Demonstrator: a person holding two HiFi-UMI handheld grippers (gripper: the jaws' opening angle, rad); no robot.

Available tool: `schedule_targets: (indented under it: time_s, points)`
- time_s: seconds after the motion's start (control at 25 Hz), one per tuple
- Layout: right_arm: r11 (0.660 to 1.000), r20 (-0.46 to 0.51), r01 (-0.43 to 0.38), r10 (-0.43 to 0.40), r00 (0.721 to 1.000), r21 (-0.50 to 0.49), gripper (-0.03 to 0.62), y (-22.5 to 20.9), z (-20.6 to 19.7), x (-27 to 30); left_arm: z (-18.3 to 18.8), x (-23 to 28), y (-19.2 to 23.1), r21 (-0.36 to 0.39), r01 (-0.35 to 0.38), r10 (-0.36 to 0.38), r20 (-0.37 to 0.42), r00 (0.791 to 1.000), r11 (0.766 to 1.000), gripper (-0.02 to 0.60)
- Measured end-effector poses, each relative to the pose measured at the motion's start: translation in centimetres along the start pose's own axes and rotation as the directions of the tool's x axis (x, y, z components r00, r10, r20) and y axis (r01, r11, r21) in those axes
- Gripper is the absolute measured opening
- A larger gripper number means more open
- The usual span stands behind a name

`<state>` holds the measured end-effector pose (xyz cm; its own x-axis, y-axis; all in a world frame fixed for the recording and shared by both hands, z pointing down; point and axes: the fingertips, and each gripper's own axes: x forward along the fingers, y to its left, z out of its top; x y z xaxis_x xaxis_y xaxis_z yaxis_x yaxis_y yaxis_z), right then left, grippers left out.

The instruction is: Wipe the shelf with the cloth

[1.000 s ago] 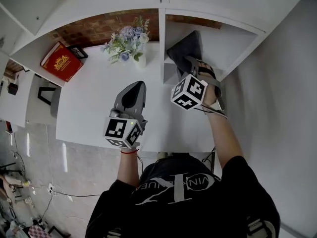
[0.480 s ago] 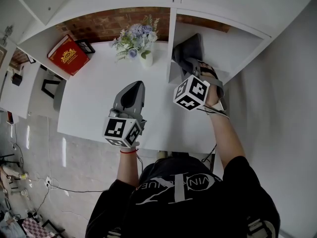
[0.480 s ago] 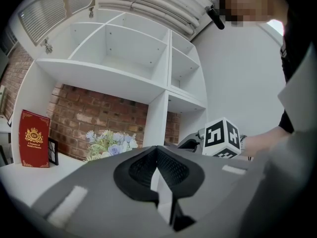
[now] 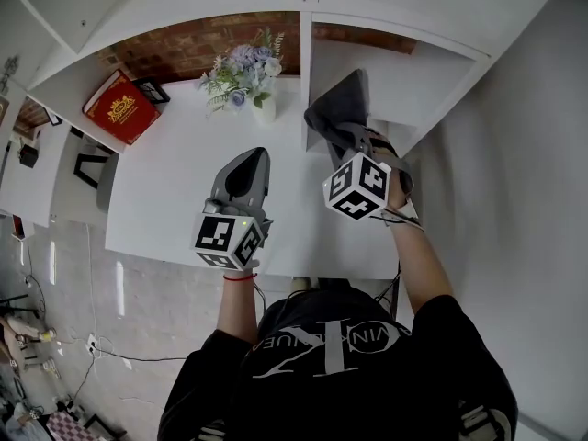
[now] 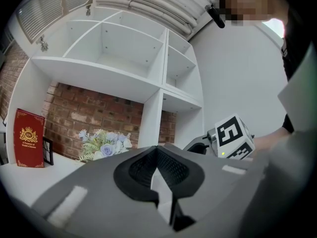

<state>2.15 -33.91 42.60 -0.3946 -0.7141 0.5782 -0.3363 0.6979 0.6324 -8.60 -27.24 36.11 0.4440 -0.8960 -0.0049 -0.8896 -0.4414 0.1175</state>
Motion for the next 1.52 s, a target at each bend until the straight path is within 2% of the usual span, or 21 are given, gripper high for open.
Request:
schedule_targets:
  time_s: [0.2, 0.36, 0.64, 0.8, 1.04, 1.32, 1.52]
  points:
    - [0.988, 0.084, -0.05, 0.038, 0.996, 0.145, 0.063, 0.4, 0.5, -2.3, -0.7, 0.2, -0.1, -0.004, 0.001, -0.001, -0.009, 1.0, 1.0, 0.011]
    - [0.961, 0.138, -0.061, 0.024, 0.99, 0.271, 0.061, -0.1, 0.5, -4.4, -0.9, 0.2, -0.3, -0.004, 0.01, -0.01, -0.013, 1.0, 1.0, 0.011]
    - [0.889, 0.231, -0.1, -0.007, 0.973, 0.448, 0.061, -0.3, 0.4, -7.1, -1.1, 0.2, -0.9, -0.001, 0.035, -0.035, -0.02, 0.999, 0.999, 0.011]
    - [0.834, 0.277, -0.153, 0.0, 0.961, 0.531, 0.061, -0.3, 0.5, -8.3, -1.0, 0.2, -1.3, -0.001, 0.052, -0.052, -0.019, 0.998, 0.999, 0.011]
    - [0.799, 0.3, -0.19, 0.013, 0.954, 0.571, 0.061, 0.2, 0.6, -9.0, -1.2, 0.4, -1.6, -0.002, 0.068, -0.068, -0.026, 0.997, 0.998, 0.011]
    - [0.783, 0.276, -0.192, 0.028, 0.961, 0.592, 0.061, 1.6, -0.3, -8.7, -1.9, 0.5, -2.0, -0.017, 0.085, -0.085, -0.039, 0.996, 0.996, 0.011]
    - [0.768, 0.263, -0.176, 0.01, 0.965, 0.616, 0.061, 1.6, -1.0, -8.7, -2.1, 0.5, -2.3, -0.032, 0.097, -0.098, -0.041, 0.994, 0.995, 0.011]
